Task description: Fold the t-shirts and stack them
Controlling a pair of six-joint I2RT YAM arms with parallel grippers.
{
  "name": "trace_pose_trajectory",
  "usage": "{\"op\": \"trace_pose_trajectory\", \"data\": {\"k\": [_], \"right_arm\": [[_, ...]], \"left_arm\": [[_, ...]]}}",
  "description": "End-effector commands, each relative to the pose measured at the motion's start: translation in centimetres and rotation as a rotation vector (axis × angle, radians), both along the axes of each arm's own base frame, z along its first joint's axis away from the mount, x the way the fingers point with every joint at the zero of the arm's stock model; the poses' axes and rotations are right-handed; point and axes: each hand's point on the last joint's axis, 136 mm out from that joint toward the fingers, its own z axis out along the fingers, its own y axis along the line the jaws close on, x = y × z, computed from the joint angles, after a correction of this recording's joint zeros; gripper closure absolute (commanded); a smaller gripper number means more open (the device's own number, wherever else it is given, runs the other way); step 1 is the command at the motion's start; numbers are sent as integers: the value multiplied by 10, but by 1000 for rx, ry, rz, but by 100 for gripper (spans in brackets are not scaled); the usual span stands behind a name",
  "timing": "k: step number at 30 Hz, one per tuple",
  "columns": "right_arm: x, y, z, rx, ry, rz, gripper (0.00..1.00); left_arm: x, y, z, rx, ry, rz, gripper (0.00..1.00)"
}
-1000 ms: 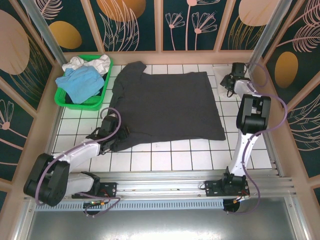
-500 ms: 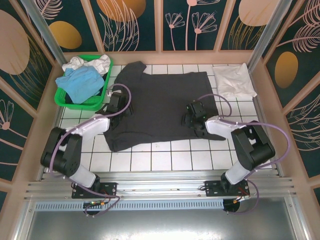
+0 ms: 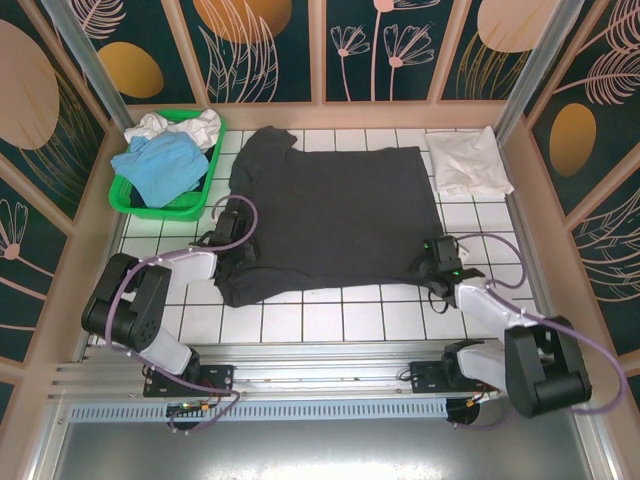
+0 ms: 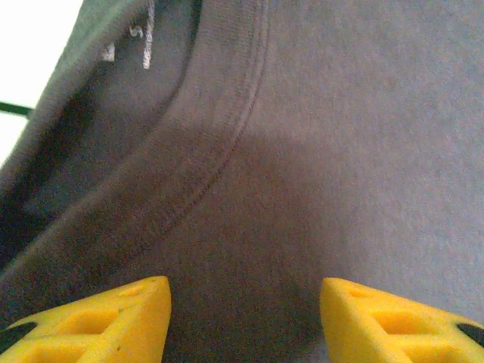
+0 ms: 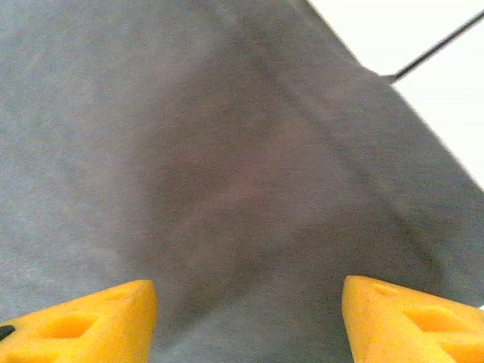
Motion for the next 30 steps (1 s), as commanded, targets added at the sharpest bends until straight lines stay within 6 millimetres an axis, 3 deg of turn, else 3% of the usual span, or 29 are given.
{"op": "trace_pose_trajectory", "data": {"k": [1, 5, 8, 12, 18, 21, 24, 26, 30], "right_arm": [[-2, 4, 16, 72, -60, -25, 34], [27, 43, 66, 71, -204, 143, 33], [50, 76, 84, 76, -254, 263, 32], [79, 107, 80, 84, -245, 353, 31], [105, 121, 63, 64, -224, 389, 30], [108, 127, 58, 78, -220, 401, 30], [109, 134, 56, 114, -226, 410, 30], [110, 136, 54, 120, -237, 410, 30], [109, 140, 46, 127, -219, 427, 30]], "left_arm": [[-24, -9, -10, -54, 50, -8, 44], [-33, -22, 6, -75, 25, -54, 54], [-40, -35, 20, -73, 23, -106, 55], [-67, -32, 13, -42, 73, -79, 52], [-110, -43, -5, -62, 146, -102, 56], [-114, -44, 4, -70, 131, -97, 66], [-112, -40, 18, -69, 103, -57, 88], [-112, -37, 27, -65, 92, -36, 98], [-120, -38, 40, -68, 93, -19, 100]]}}
